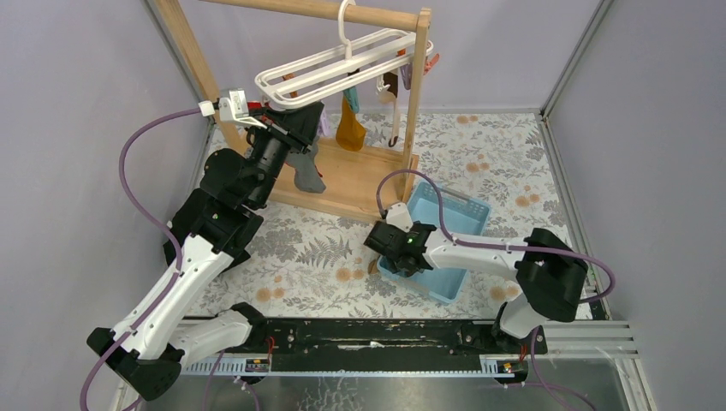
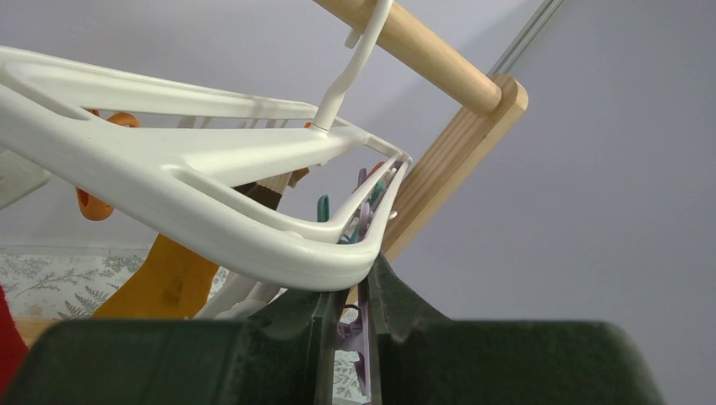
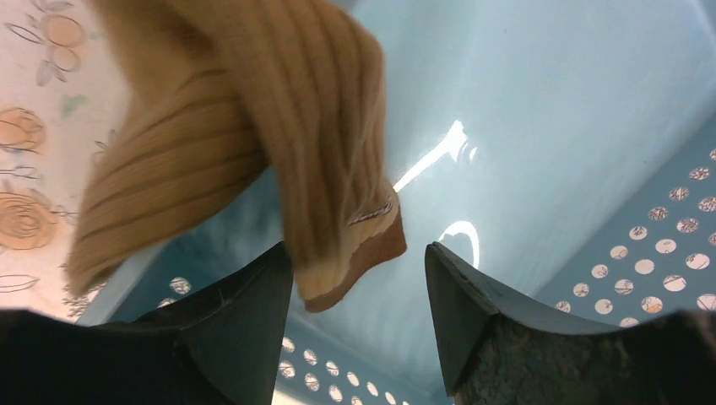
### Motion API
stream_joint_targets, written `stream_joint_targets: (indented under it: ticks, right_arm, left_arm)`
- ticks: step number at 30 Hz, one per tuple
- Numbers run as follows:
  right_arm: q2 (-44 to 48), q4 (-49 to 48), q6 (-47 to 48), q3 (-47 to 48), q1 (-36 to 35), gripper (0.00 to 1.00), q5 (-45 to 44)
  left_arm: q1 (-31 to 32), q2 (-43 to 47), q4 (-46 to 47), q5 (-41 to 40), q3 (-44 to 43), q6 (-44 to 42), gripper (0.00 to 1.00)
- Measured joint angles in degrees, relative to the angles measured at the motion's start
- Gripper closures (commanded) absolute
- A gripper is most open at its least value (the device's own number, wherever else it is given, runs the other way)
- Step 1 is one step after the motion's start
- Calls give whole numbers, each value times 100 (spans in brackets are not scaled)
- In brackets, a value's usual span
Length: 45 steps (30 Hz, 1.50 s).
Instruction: Clip the socks to the hanger
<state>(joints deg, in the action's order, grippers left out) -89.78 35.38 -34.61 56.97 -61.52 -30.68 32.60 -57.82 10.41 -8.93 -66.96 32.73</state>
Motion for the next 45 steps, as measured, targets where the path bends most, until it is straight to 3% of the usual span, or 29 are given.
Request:
stream_joint_targets:
  ticks: [7,15,16,21,24,27,30,31,32,41,45]
  right_arm:
    - [-365,-28,-44,-81,0,43,-20]
    - [-509,-55,-101,-81,0,98,-55]
    - [-509,-50,-118,-81,0,100,-87]
    - [-203,-72,-127,-133,22,100,-120]
    - [428,-273,-57,-328,238,100,313]
    - [1451,-664,48,-636,914,100,1167]
    - [2435,-894,192,-678,1585,88,1985]
    - [2610,-938,251,-627,1687,90,2210]
    - [2750,-977,337,-542,1770,99,2503]
    - [2750,-1775,146,-256,2120,100,5053]
    - [2719,-3578,-1091,-752,2649,100,6699]
  left_arm:
    - [0,15,0,0,15,0,100]
    - [0,22,0,0,17,0,100]
    - [2,22,0,2,17,0,100]
    - [0,22,0,11,17,0,100]
    - [0,22,0,15,17,0,100]
    - [0,26,0,17,17,0,100]
    - [0,28,2,22,17,0,100]
    - [0,28,0,24,17,0,100]
    - [0,28,0,28,17,0,100]
    - [-2,37,0,44,17,0,100]
    - [-2,55,-7,50,17,0,100]
